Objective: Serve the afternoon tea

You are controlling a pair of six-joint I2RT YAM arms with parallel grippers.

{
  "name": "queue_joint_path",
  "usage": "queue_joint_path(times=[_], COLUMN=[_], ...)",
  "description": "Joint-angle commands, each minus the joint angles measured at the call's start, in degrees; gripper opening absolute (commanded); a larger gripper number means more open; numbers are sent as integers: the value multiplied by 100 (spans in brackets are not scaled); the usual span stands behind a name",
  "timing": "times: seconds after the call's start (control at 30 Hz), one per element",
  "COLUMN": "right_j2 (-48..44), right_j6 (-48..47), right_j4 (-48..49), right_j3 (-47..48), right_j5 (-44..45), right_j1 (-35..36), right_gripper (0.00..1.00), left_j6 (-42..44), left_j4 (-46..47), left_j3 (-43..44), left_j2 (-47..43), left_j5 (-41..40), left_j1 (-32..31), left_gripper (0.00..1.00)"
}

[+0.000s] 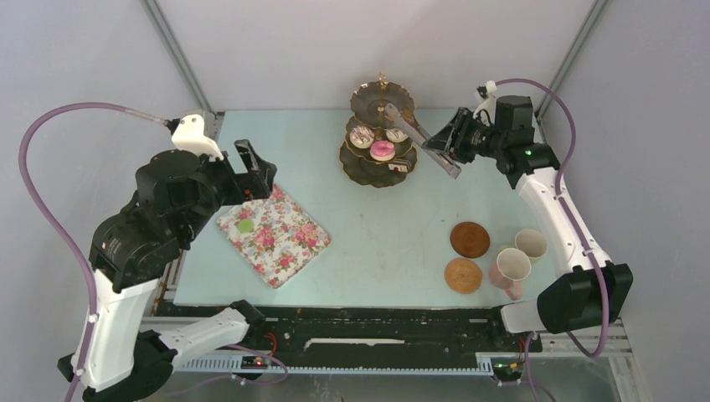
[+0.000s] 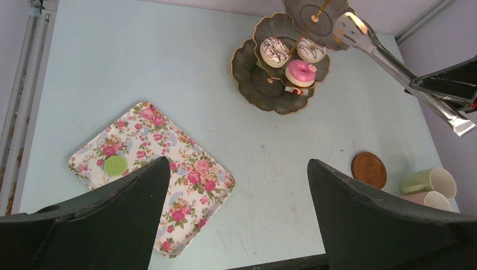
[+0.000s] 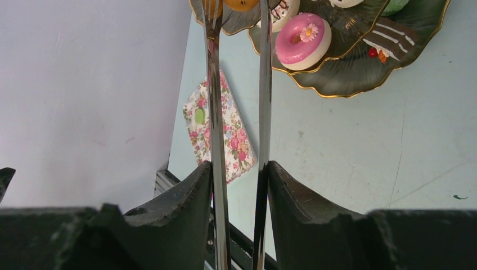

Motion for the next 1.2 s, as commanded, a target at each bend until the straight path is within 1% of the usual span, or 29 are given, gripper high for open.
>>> queue_joint_path(times=[0.0, 0.27, 0.5, 0.67, 0.83, 0.97, 1.13, 1.17], right_j2=[20, 195, 232, 79, -115, -182, 18, 112], right_j6=[43, -7, -80, -303, -359, -228, -60, -48], right_j4=[434, 380, 216, -83, -277, -159, 379, 517], right_j3=[71, 355, 689, 944, 961, 759, 430, 403], right_j5=[-81, -104, -96, 49, 203, 232, 446, 492], right_j1=[-22, -22, 54, 295, 521, 997, 1919, 2193], right_gripper=[42, 46, 44, 44, 43, 43, 44, 44], left_j6=[52, 65, 67, 66, 56, 39, 14, 9], left_j4=[111, 112, 105, 103, 124, 129, 124, 117], left_j3=[128, 140, 131, 114, 101, 95, 100, 103], left_j2=[15, 22, -3, -13, -11, -13, -5, -8], left_j5=[4, 4, -32, -36, -2, 20, 58, 59], left_j1=[-44, -52, -53, -52, -53, -53, -51, -49], left_gripper=[100, 100, 100, 100, 100, 100, 100, 100])
